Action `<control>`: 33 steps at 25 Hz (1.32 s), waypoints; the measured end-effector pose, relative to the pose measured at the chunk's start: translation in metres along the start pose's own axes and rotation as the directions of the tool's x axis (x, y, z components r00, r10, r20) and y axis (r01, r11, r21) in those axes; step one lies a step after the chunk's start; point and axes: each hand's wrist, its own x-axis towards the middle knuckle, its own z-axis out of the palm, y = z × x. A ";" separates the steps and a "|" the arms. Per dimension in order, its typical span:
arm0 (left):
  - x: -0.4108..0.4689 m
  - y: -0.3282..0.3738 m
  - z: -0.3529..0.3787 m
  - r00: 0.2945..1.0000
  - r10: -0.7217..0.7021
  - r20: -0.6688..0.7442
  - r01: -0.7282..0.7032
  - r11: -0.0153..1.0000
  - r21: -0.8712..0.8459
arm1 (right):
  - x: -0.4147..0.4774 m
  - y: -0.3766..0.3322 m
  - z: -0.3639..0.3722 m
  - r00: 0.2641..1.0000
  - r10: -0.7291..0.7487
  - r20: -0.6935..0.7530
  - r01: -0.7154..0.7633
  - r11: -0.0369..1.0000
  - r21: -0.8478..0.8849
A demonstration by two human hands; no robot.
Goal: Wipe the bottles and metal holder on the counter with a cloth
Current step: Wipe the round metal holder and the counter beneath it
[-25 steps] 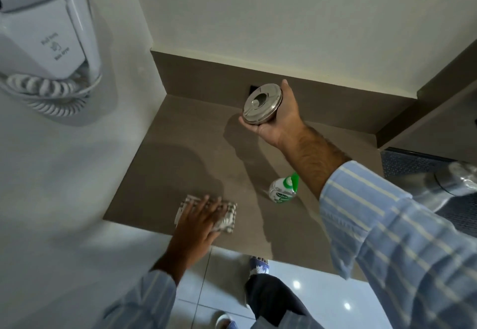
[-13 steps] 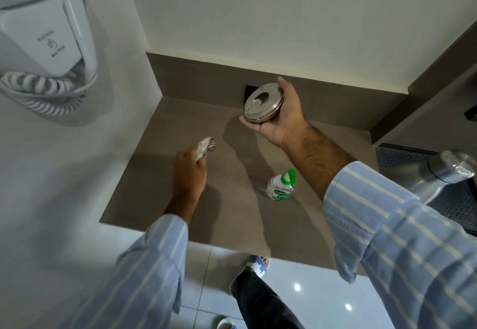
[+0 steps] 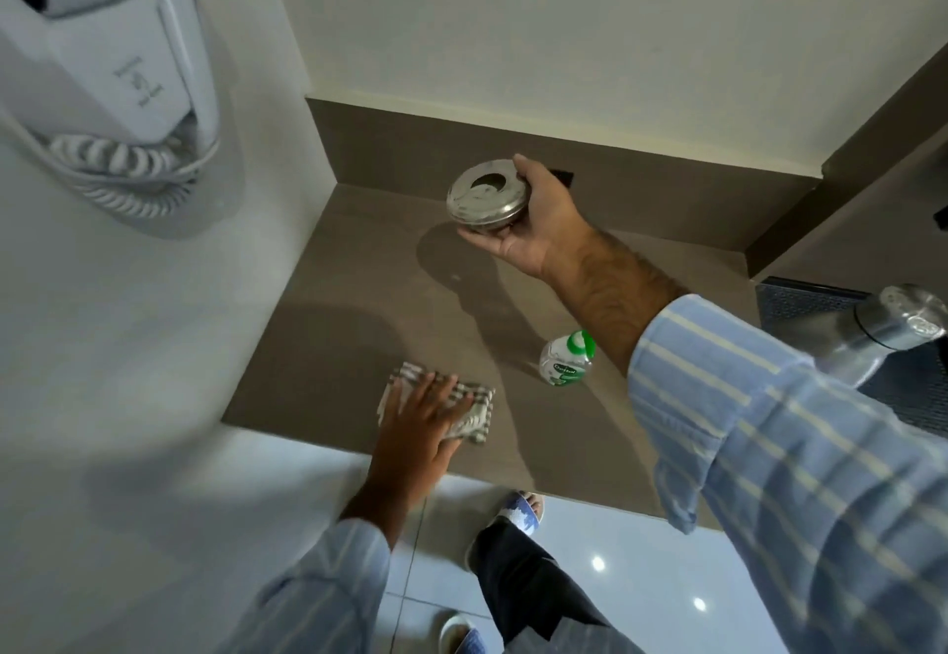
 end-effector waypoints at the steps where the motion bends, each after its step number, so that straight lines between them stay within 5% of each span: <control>1: -0.025 -0.002 -0.002 0.999 0.042 0.004 -0.042 0.999 -0.006 | -0.001 0.008 0.006 1.000 0.007 -0.003 -0.007 1.000 -0.019; 3: -0.067 -0.004 -0.011 0.999 -0.024 -0.043 0.022 0.999 -0.032 | -0.003 0.029 0.013 0.999 0.012 -0.032 -0.013 0.999 -0.035; 5: -0.067 -0.004 -0.034 0.902 -0.414 -0.121 0.365 0.882 -0.300 | 0.000 0.057 0.011 0.998 0.025 -0.054 -0.027 0.999 -0.038; 6: -0.051 -0.005 -0.053 0.751 -0.656 -0.080 0.514 0.656 -0.554 | 0.003 0.075 0.006 0.998 0.035 -0.057 -0.038 0.998 -0.053; 7: -0.033 -0.012 -0.066 0.600 -0.800 0.021 0.492 0.349 -0.797 | 0.008 0.097 -0.001 0.997 0.046 -0.061 -0.051 0.994 -0.093; 8: -0.011 -0.019 -0.077 0.554 -0.815 0.170 0.347 0.041 -0.937 | 0.013 0.118 -0.011 0.996 0.047 -0.075 -0.059 0.985 -0.160; 9: 0.009 -0.025 -0.087 0.599 -0.750 0.281 0.220 -0.183 -0.958 | 0.018 0.136 -0.020 0.995 0.037 -0.095 -0.058 0.972 -0.230; 10: 0.026 -0.030 -0.095 0.642 -0.693 0.327 0.175 -0.283 -0.943 | 0.024 0.151 -0.027 0.992 0.019 -0.121 -0.053 0.957 -0.286; 15: 0.062 -0.049 -0.083 0.634 -0.685 0.360 0.315 -0.196 -0.929 | 0.060 0.173 -0.050 0.973 -0.075 -0.218 -0.023 0.908 -0.418; 19: 0.076 -0.068 -0.067 0.607 -0.718 0.340 0.378 -0.115 -0.918 | 0.084 0.176 -0.061 0.951 -0.222 -0.214 -0.039 0.602 -0.798; 25: 0.084 -0.077 -0.056 0.535 -0.774 0.338 0.467 -0.062 -0.882 | 0.099 0.182 -0.059 0.951 -0.240 -0.195 -0.075 0.434 -0.898; 29: 0.081 -0.068 -0.076 0.479 -0.822 0.308 0.457 -0.066 -0.887 | 0.072 0.171 -0.044 0.905 -0.423 -0.040 0.095 0.293 -0.951; 33: 0.070 -0.029 -0.136 0.555 -0.831 0.046 0.338 0.175 -0.925 | 0.022 0.146 -0.009 0.898 -0.433 0.071 0.254 0.381 -0.889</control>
